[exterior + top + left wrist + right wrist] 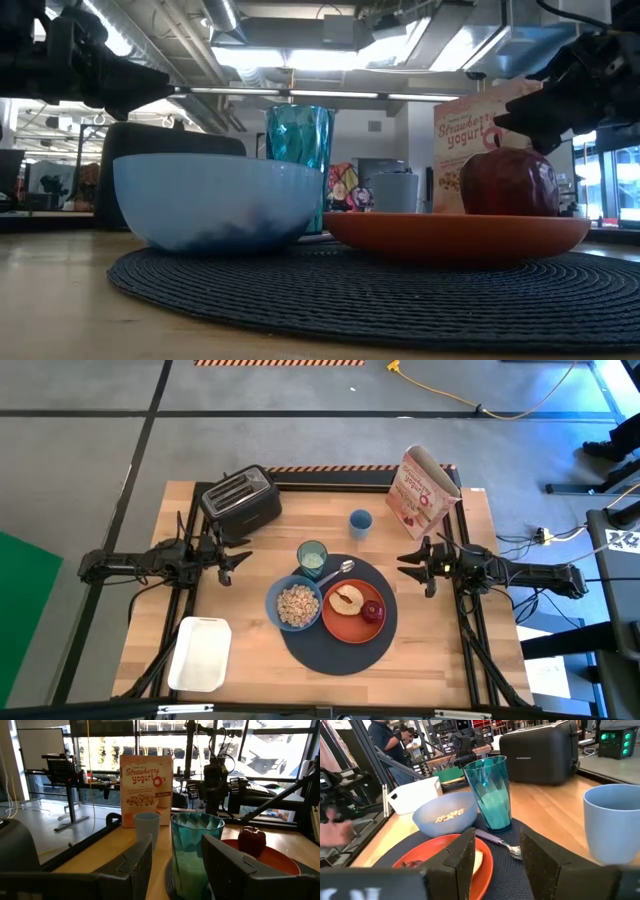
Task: Arrange a breakfast setting
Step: Return to Home Position
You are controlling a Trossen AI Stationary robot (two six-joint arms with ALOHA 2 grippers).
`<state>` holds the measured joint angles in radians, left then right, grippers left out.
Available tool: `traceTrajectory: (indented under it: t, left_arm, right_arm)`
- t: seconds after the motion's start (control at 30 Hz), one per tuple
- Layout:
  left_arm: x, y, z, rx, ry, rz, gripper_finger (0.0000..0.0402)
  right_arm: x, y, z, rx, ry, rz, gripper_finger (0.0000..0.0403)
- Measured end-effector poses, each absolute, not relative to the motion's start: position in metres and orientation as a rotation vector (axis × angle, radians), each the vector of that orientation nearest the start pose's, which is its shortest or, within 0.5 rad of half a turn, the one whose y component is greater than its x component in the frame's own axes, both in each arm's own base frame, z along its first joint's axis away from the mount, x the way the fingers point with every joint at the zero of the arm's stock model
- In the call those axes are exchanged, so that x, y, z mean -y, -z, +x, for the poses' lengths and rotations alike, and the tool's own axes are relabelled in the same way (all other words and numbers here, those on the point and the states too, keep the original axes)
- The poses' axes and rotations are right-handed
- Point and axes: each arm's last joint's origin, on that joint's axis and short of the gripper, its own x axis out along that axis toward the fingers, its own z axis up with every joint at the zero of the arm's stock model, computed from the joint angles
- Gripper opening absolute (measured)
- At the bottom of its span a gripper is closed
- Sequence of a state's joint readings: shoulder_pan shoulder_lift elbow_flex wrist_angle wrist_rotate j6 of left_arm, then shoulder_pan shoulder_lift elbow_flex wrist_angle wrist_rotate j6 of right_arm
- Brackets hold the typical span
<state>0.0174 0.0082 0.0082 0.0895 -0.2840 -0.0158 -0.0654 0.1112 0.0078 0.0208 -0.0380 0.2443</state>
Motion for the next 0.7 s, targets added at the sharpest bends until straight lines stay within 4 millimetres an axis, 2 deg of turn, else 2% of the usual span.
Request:
traceTrajectory:
  t: [0.7]
  left_arm:
    - [-0.0098, -0.1742, 0.096, 0.092, -0.3, -0.027, 0.0163]
  right_arm:
    - [0.0057, -0.1592, 0.1037, -0.079, 0.039, 0.261, 0.0145]
